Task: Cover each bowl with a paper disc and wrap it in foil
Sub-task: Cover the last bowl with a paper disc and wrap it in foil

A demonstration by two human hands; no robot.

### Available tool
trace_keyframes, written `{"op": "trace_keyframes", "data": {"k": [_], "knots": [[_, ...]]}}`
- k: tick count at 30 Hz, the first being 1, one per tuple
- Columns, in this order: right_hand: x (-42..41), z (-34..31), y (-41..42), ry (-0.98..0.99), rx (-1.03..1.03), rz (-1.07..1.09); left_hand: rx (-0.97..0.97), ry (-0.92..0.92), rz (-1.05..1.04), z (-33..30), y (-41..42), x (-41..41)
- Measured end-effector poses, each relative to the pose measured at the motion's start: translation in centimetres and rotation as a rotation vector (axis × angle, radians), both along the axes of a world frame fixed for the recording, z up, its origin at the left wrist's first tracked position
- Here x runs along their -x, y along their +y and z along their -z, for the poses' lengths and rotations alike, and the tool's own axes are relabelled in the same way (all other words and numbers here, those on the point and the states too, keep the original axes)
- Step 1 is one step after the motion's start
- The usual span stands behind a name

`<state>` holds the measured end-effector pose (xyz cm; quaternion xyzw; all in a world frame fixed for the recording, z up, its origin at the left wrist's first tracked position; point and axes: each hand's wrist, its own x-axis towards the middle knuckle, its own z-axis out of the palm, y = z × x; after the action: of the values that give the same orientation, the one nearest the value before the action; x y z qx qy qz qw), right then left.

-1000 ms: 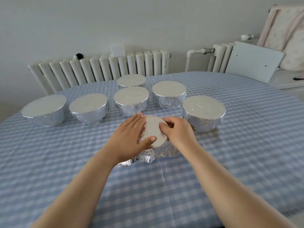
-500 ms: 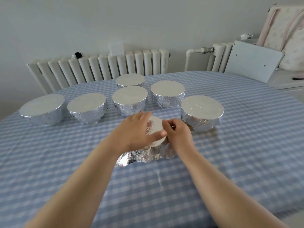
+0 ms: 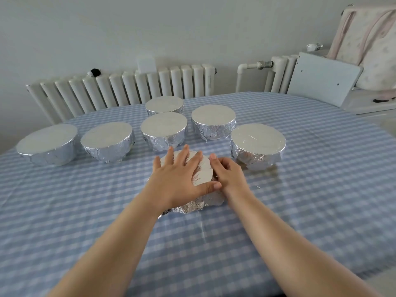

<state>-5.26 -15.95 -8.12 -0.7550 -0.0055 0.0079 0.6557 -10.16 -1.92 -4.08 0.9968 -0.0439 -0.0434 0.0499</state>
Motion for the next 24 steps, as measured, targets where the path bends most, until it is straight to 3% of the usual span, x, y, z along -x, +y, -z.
{"op": "trace_keyframes", "data": {"k": [5, 24], "knots": [[-0.19, 0.28, 0.18, 0.137, -0.182, 0.002, -0.007, -0.002, 0.002, -0.23, -0.09, 0.21], [-0.80, 0.78, 0.31, 0.101, -0.019, -0.091, -0.036, -0.073, 0.021, 0.41, 0.25, 0.00]]}}
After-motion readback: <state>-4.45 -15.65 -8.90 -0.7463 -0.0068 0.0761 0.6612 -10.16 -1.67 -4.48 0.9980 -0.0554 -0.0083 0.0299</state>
